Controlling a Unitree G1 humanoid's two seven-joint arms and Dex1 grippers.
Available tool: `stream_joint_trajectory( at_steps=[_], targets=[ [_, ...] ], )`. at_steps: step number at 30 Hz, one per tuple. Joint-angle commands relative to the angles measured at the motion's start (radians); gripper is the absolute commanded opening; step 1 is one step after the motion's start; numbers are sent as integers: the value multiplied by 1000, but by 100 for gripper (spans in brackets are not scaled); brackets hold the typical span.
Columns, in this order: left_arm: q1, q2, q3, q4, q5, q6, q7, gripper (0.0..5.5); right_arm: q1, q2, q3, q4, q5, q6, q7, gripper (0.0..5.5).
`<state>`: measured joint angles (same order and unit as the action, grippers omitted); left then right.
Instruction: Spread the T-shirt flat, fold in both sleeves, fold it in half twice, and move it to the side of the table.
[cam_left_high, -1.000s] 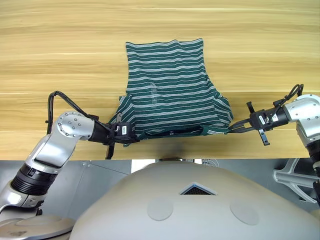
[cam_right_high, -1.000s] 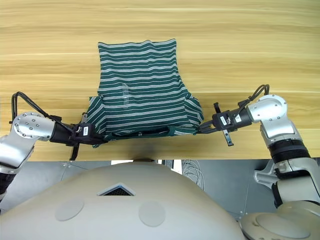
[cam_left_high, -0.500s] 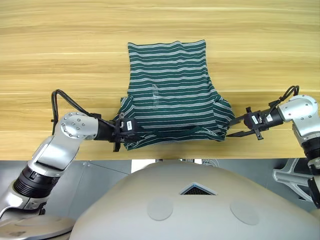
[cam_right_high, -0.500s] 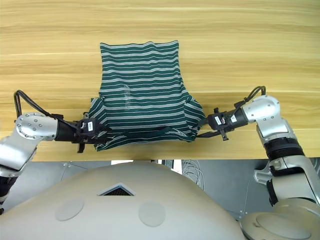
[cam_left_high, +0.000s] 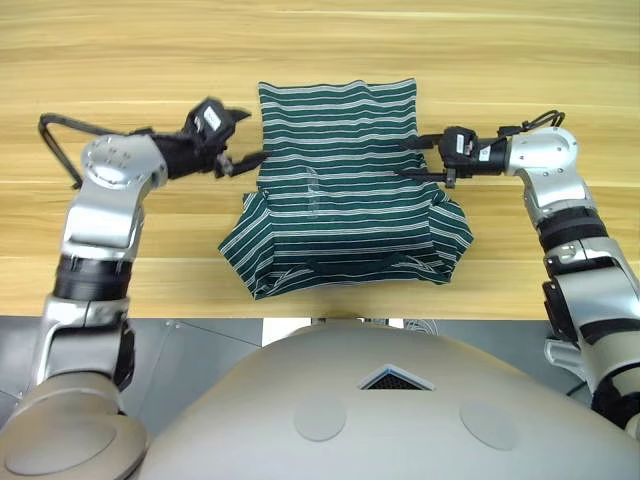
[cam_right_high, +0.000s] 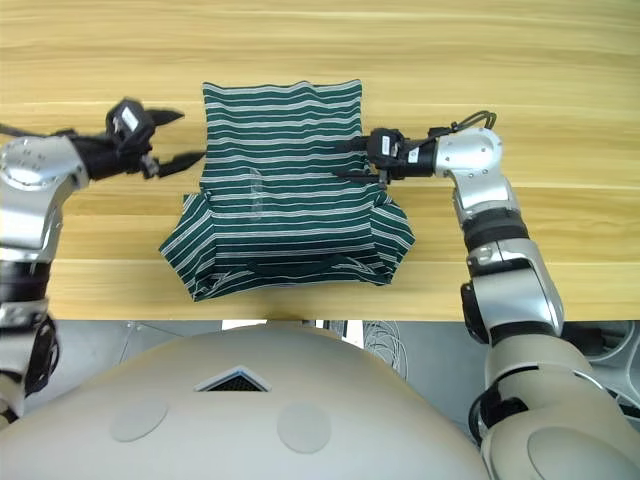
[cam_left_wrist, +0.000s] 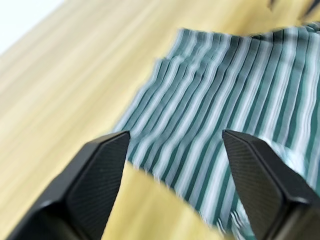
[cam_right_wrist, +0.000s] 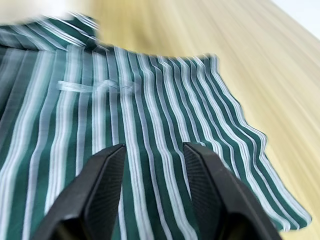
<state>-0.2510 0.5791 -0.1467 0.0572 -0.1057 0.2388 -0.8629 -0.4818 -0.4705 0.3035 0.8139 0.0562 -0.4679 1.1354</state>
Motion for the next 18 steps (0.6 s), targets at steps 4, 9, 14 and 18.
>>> stream_joint_trajectory(
  at_steps=[4,9,14,18],
  targets=[
    [-198,-181,-25,289,31,-134,85,331,-108,113,37,202,-98,147,16,214],
    [-99,-175,50,151,-28,-139,106,331,-115,137,58,266,-142,212,103,214],
    [54,-167,132,-5,-92,-113,128,331,-137,150,60,343,-192,222,75,214],
    [255,-197,224,-166,-179,-104,179,331,-141,182,67,412,-241,222,-45,214]
  ],
)
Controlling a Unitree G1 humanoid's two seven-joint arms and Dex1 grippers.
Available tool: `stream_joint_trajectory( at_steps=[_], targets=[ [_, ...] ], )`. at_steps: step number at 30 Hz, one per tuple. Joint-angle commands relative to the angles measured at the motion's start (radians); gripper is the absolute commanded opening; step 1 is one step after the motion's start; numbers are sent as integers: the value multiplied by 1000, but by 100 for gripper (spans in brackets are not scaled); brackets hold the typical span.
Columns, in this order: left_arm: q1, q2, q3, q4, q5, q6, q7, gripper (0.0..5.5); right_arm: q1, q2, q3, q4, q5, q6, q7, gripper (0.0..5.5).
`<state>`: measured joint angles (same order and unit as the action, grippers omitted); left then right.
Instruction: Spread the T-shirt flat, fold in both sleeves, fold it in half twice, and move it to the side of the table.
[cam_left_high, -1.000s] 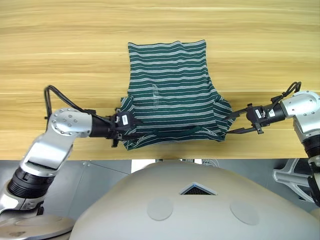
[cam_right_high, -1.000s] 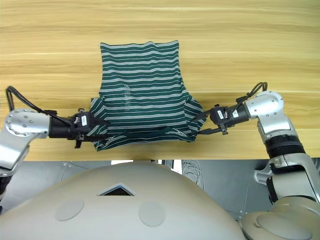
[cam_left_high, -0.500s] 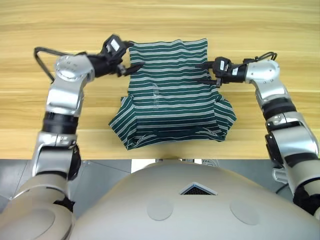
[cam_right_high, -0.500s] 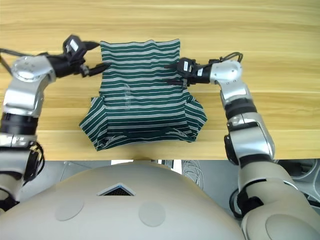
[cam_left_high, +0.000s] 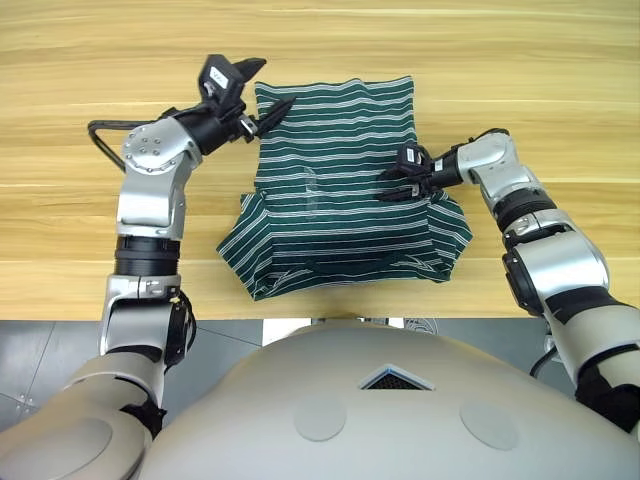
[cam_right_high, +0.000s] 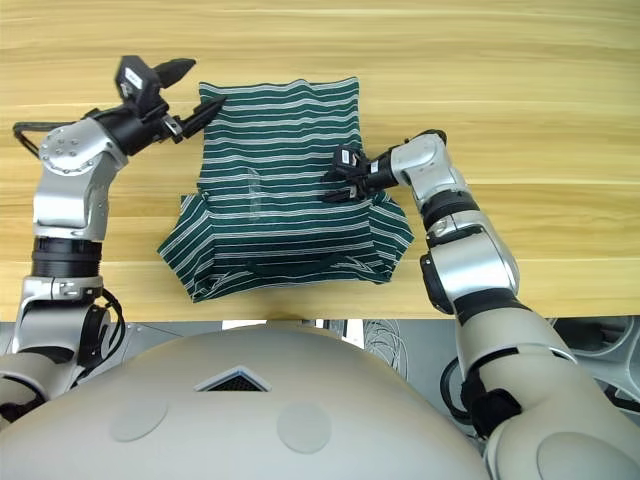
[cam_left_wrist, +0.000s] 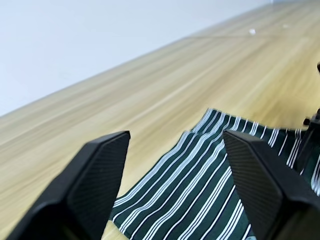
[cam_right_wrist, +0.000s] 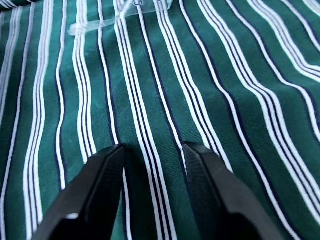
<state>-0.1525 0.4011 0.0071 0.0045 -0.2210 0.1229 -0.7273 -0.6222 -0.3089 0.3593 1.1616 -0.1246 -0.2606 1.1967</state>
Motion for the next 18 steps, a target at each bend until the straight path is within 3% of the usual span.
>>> stream_joint_trajectory(
  at_steps=[1,6,11,18],
  targets=[
    [220,-29,96,-145,-86,14,58,331,-6,30,4,79,-61,20,-144,214],
    [574,-133,211,-227,-150,-9,166,331,-4,64,-39,114,-50,16,-268,214],
    [860,-184,217,-281,-217,28,147,331,13,62,-69,114,-51,1,-284,214],
    [854,-190,193,-214,-238,86,156,331,16,59,-102,111,-48,-4,-297,214]
  ],
)
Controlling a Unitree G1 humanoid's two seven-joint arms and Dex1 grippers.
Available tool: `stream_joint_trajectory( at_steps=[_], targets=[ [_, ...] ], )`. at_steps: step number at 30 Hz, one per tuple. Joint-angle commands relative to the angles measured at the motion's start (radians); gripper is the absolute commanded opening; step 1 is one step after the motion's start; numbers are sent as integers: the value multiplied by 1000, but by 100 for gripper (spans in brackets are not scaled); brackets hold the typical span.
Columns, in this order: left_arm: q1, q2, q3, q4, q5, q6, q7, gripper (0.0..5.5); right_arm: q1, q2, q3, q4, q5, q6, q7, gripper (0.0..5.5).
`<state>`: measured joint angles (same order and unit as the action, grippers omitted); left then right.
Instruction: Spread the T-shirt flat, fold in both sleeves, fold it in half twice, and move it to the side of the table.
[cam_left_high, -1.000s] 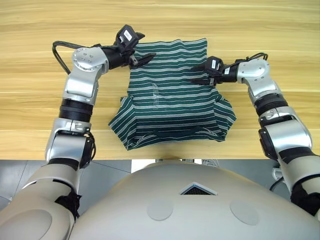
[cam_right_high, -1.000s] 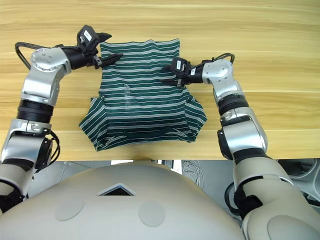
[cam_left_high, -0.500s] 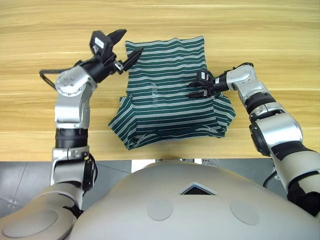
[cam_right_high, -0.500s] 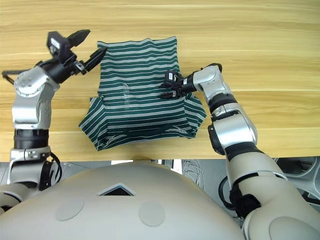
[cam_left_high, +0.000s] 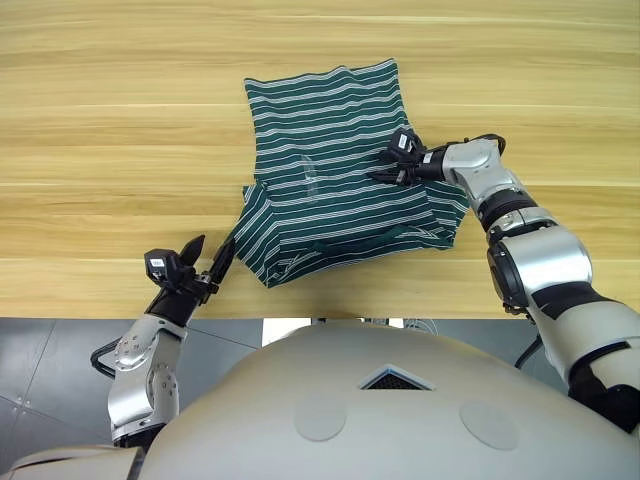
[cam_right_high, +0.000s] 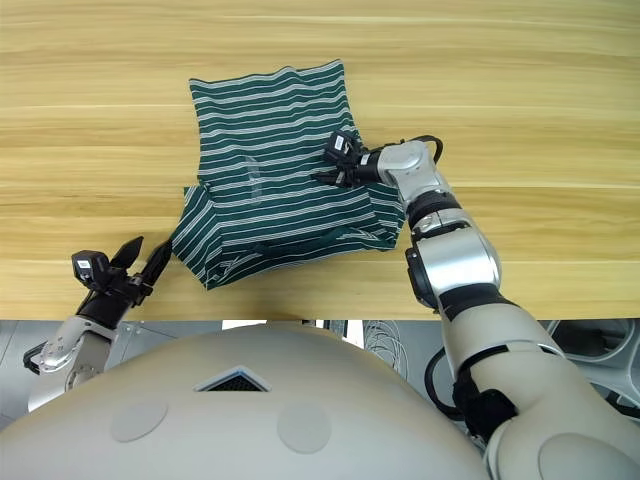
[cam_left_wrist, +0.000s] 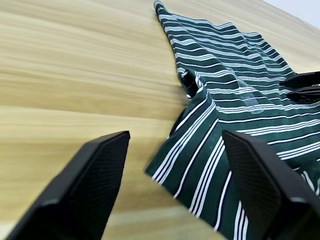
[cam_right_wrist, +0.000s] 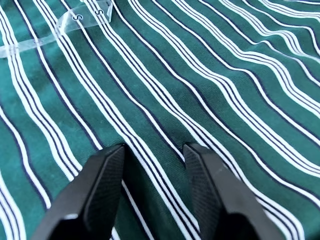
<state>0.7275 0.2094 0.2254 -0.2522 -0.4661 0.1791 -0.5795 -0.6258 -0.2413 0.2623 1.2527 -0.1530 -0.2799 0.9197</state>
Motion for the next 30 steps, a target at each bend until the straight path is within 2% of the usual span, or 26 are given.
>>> stream_joint_trajectory(
  at_steps=[1,8,15,24,27,30],
  targets=[
    [-41,6,-27,79,26,26,17,331,22,-8,-8,18,-19,11,-18,214],
    [-109,5,-58,215,54,38,27,331,25,-12,-33,6,-10,-10,-4,214],
    [-138,16,-72,238,62,37,22,216,33,-20,-56,-7,1,-22,8,214],
    [-99,27,-101,127,39,38,-18,52,25,-15,-75,-9,-3,-22,1,214],
    [-99,31,-100,118,43,33,-13,9,23,-14,-78,-9,-2,-22,0,214],
    [-115,31,-82,87,35,17,-2,2,24,-13,-82,-9,-1,-23,-4,214]
  ],
)
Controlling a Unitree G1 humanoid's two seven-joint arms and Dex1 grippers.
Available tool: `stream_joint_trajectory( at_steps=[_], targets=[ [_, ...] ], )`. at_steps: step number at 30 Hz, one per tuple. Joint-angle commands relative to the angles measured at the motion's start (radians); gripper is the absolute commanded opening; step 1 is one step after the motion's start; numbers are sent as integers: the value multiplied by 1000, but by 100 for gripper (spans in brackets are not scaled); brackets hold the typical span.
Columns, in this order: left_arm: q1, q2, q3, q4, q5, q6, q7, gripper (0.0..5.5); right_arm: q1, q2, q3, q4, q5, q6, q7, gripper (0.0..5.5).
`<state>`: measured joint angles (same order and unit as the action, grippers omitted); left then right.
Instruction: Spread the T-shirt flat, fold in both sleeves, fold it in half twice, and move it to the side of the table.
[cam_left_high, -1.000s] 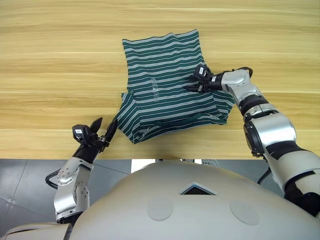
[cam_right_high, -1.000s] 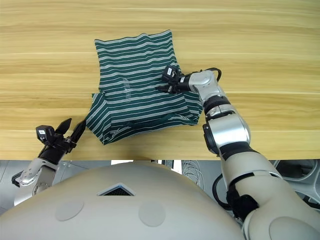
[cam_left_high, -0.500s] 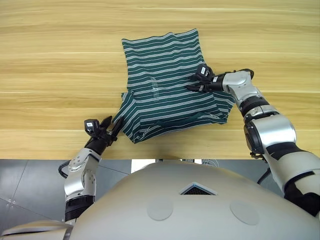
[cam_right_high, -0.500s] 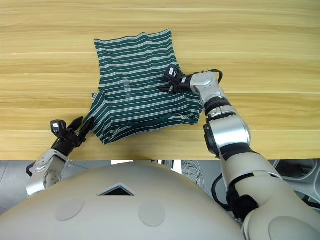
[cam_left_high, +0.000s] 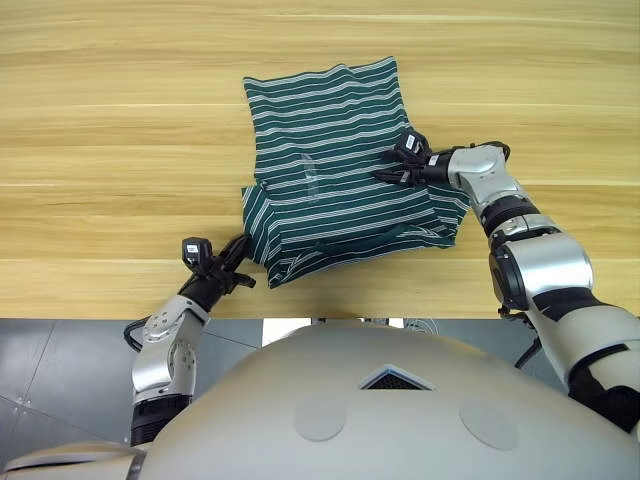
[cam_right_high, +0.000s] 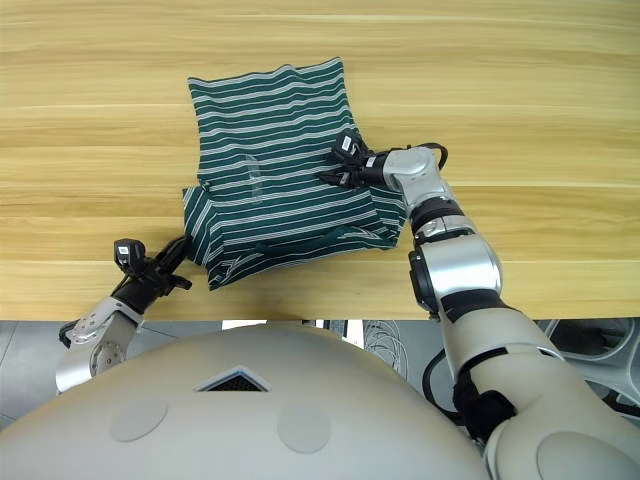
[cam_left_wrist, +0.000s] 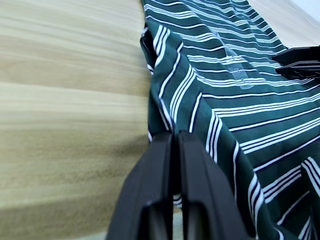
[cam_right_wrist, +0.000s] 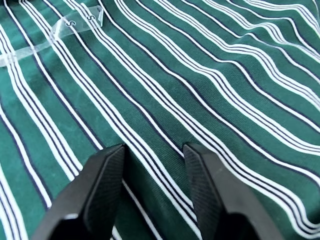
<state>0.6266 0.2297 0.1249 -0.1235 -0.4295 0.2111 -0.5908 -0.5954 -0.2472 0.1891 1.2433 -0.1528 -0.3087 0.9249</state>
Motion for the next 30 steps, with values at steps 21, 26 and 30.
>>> stream_joint_trajectory(
  at_steps=[21,26,30],
  targets=[
    [-128,47,-166,-137,-103,185,-89,2,-17,11,2,-23,-12,-166,13,214],
    [-154,70,-183,-108,-100,229,-90,2,57,-43,35,-111,30,-337,284,214],
    [-193,95,-203,-57,-61,241,-85,2,153,-108,43,-245,132,-365,546,214]
  ],
)
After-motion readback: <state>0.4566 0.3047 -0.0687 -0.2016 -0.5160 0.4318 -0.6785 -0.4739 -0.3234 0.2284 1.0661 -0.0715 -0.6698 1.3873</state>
